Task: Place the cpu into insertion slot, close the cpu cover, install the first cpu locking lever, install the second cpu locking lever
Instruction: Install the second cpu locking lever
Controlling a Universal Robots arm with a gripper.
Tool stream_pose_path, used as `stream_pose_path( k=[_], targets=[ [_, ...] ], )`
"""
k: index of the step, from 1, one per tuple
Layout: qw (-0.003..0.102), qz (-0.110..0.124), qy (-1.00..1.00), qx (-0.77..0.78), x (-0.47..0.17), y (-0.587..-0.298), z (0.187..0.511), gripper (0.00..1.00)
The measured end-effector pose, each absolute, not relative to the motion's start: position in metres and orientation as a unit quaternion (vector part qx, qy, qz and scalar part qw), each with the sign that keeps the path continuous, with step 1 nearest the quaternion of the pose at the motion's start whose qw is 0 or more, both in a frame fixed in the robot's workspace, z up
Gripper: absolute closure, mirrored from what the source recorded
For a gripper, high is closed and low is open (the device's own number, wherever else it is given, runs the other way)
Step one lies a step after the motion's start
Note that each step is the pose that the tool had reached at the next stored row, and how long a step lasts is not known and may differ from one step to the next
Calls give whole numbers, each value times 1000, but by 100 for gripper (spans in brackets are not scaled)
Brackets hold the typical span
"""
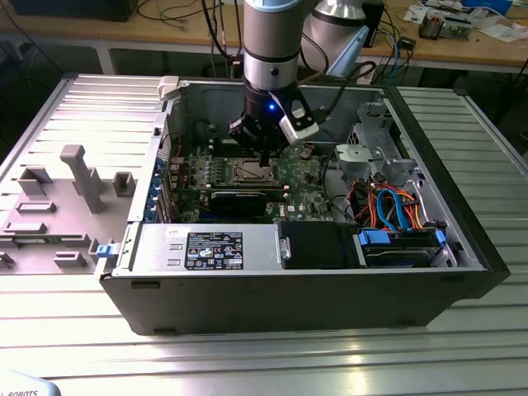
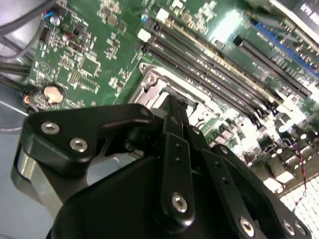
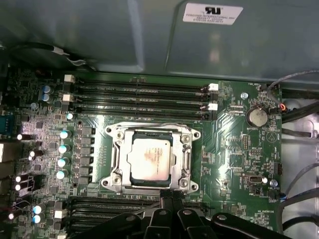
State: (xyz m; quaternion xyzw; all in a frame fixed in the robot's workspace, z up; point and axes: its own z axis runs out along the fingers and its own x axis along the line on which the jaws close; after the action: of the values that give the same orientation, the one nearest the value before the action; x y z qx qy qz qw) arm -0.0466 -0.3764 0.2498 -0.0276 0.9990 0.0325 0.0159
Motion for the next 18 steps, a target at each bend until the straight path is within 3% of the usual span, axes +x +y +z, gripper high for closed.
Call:
stream_pose_path(
  k=[18],
  targets=[
    [16,34,999,-28,-54,-380,253,89]
  ],
)
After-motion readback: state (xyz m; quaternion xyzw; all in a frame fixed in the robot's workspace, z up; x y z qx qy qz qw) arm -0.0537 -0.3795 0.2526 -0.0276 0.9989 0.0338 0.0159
